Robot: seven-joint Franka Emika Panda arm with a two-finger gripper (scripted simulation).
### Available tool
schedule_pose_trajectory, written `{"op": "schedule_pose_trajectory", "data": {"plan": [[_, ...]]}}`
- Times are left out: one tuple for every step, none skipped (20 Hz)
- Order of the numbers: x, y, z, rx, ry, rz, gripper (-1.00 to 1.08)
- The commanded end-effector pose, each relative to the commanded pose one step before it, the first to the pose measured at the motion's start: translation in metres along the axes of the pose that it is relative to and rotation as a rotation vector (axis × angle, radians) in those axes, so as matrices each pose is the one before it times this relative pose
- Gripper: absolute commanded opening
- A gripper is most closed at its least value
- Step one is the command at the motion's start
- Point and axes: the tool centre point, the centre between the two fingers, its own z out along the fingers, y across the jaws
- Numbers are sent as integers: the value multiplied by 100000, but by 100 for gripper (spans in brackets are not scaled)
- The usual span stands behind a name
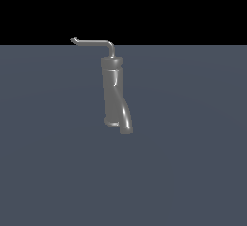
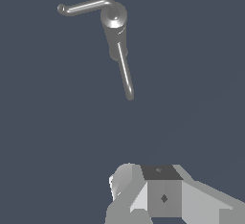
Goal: Turn on the faucet by rotating a designated handle.
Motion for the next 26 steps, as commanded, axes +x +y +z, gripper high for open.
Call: {"op": "schedule_pose_trajectory", "data": {"plan": [[0,1,0,0,0,0,-100],[14,-32,-1,0,0,0,-100],[42,-95,-2,0,0,0,-100],[89,-114,9,88,-41,0,-100],[115,-182,8,87,-43,-14,-100],[142,-247,10,97,-53,-45,-100],[121,-245,5,63,-40,-63,-100],[96,-199,7,63,-47,-114,-100],[64,-161,4,34,-37,-146,-100],[31,-118,1,4,-25,-167,-100],[-1,-65,-3,-21,-12,-167,-100],[-25,-2,-4,-32,0,-115,-100],[-7,19,1,0,0,0,-100],[17,24,2,25,8,152,-100],[47,6,8,62,-1,221,-100],[75,-9,12,93,-6,303,-100],[103,-21,17,124,-10,395,-100],[131,-36,21,154,-15,483,-100],[158,-45,26,185,-20,585,-100],[182,-53,32,211,-25,678,-100],[207,-59,38,237,-31,781,-100],[234,-63,44,266,-37,900,-100],[260,-70,52,293,-45,1014,-100],[286,-84,60,316,-55,1117,-100],[313,-98,69,338,-66,1226,-100],[339,-111,79,359,-79,1338,-100]]}}
